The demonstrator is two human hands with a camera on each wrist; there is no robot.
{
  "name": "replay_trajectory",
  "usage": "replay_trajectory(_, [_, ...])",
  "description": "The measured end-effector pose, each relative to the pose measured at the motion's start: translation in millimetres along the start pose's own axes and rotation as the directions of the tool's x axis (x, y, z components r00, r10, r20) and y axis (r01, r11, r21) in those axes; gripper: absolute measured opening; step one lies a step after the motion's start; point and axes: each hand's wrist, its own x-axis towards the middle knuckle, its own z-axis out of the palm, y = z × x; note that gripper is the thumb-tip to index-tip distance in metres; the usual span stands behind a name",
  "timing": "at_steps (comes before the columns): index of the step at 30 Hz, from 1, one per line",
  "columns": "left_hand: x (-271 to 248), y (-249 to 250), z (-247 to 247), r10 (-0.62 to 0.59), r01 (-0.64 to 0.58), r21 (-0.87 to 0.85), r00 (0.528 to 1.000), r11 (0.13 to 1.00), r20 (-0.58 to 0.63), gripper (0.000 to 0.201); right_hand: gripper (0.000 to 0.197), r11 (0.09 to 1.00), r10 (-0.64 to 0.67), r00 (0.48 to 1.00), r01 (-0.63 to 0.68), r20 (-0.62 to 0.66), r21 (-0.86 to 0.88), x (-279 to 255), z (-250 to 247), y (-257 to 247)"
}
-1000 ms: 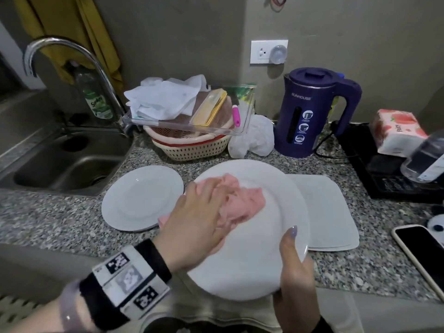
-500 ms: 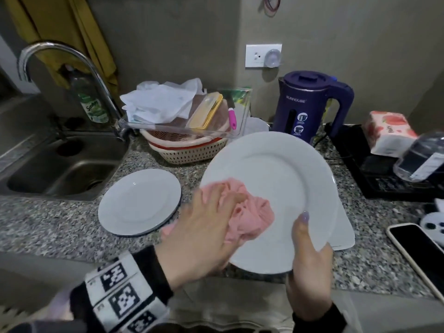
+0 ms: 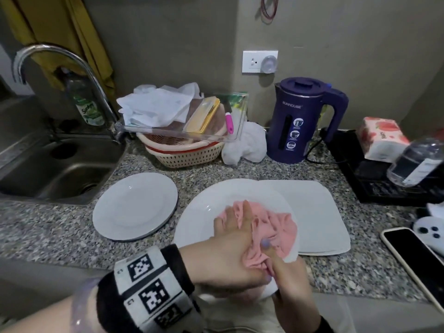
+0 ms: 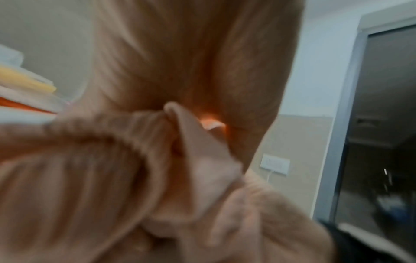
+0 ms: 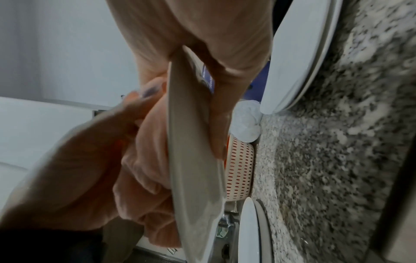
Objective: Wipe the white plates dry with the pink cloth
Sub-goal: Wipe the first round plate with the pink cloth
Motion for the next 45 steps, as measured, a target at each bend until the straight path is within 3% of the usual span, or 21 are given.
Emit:
replay_trajectory(4, [1, -13, -4, 0.054, -0.053, -0.090, 0.998, 0.994, 0.008, 0.126, 0.055, 0.994, 0.105, 0.994, -0.105, -0.007, -0.041, 3, -3, -1])
replay_trajectory(6, [-6, -27, -24, 0.102, -0.142, -0.249, 0.981, 0.958, -0.167, 0.101, 0.020, 0.978, 0.209, 0.978, -0.209, -0.030, -0.016, 6, -9, -3])
replay_trajectory(8, [-18, -56, -46, 0.040, -0.266, -0.384, 0.862, 0.884, -0.505, 0.067, 0.020, 0.976, 0.219, 0.975, -0.218, -0.028, 0.023, 4, -21, -6])
replay_trajectory(10, [-26, -89, -45, -0.111, -0.294, -0.459, 0.732, 0.839, -0.673, 0.078, 0.026, 0.971, 0.210, 0.976, -0.201, -0.064, 0.128, 2, -28, -19])
replay_trajectory(11, [-27, -96, -35, -0.201, -0.245, -0.542, 0.746, 0.804, -0.635, 0.095, 0.018, 0.957, 0.216, 0.976, -0.208, -0.019, 0.203, 7, -26, -27])
replay_trajectory(12, [-26, -98, -20, -0.253, -0.223, -0.668, 0.805, 0.710, -0.537, 0.103, 0.013, 0.951, 0.195, 0.978, -0.207, 0.076, 0.230, 12, -24, -34])
replay_trajectory(14, [-19, -84, 7, -0.230, -0.248, -0.916, 0.917, 0.315, -0.328, 0.073, 0.056, 0.969, 0.155, 0.963, -0.192, 0.220, 0.156, 16, -22, -41])
replay_trajectory(16, [-10, -65, 19, -0.239, -0.324, -0.946, 0.920, -0.022, -0.310, 0.046, 0.084, 0.972, 0.177, 0.936, -0.214, 0.304, 0.093, 26, -23, -42])
replay_trajectory(17, [-4, -61, 22, -0.266, -0.387, -0.918, 0.897, -0.084, -0.354, 0.043, 0.084, 0.973, 0.186, 0.932, -0.218, 0.312, 0.069, 29, -23, -43])
replay_trajectory(21, [11, -51, 23, -0.374, -0.571, -0.818, 0.774, -0.065, -0.511, 0.049, 0.035, 0.983, 0.170, 0.946, -0.182, 0.276, 0.017, 42, -13, -56])
replay_trajectory(24, [17, -46, 21, -0.416, -0.607, -0.790, 0.741, -0.081, -0.527, 0.047, 0.054, 0.980, 0.075, 0.964, -0.023, 0.256, -0.198, 50, -7, -70])
replay_trajectory(25, [19, -46, 20, -0.457, -0.622, -0.779, 0.717, -0.080, -0.526, 0.045, 0.066, 0.928, 0.013, 0.974, 0.072, 0.225, -0.366, 54, -7, -73])
replay_trajectory(27, [26, -47, 21, -0.530, -0.659, -0.750, 0.658, -0.061, -0.535, 0.041, 0.091, 0.664, -0.258, 0.951, 0.302, 0.169, -0.684, 55, -7, -84])
replay_trajectory(29, [30, -46, 23, -0.578, -0.689, -0.724, 0.606, -0.038, -0.546, 0.040, 0.084, 0.366, -0.485, 0.810, 0.531, 0.331, -0.764, 42, -1, -95])
replay_trajectory(31, [34, -44, 26, -0.616, -0.693, -0.719, 0.588, -0.050, -0.524, 0.038, 0.075, 0.355, -0.342, 0.830, 0.548, 0.440, -0.757, 23, 13, -91])
replay_trajectory(32, [35, -42, 27, -0.623, -0.695, -0.717, 0.584, -0.052, -0.520, 0.037, 0.089, 0.359, -0.203, 0.857, 0.515, 0.473, -0.779, 16, 21, -83])
replay_trajectory(34, [36, -39, 32, -0.609, -0.702, -0.712, 0.568, -0.008, -0.553, 0.034, 0.117, 0.191, -0.043, 0.876, 0.478, 0.479, -0.857, 13, 34, -62])
replay_trajectory(37, [32, -40, 33, -0.587, -0.708, -0.700, 0.529, 0.093, -0.613, 0.034, 0.093, 0.098, -0.037, 0.835, 0.550, 0.549, -0.829, 18, 38, -48])
replay_trajectory(39, [28, -42, 31, -0.579, -0.721, -0.687, 0.521, 0.095, -0.627, 0.035, 0.068, 0.063, -0.004, 0.740, 0.672, 0.673, -0.738, 12, 34, -49])
replay_trajectory(42, [20, -45, 29, -0.576, -0.747, -0.660, 0.506, 0.080, -0.642, 0.037, 0.061, 0.002, 0.046, 0.576, 0.817, 0.816, -0.577, 10, 21, -52])
replay_trajectory(45, [6, -40, 25, -0.542, -0.782, -0.614, 0.470, 0.111, -0.697, 0.044, 0.072, 0.015, -0.159, 0.670, 0.736, 0.725, -0.676, 38, 11, -76])
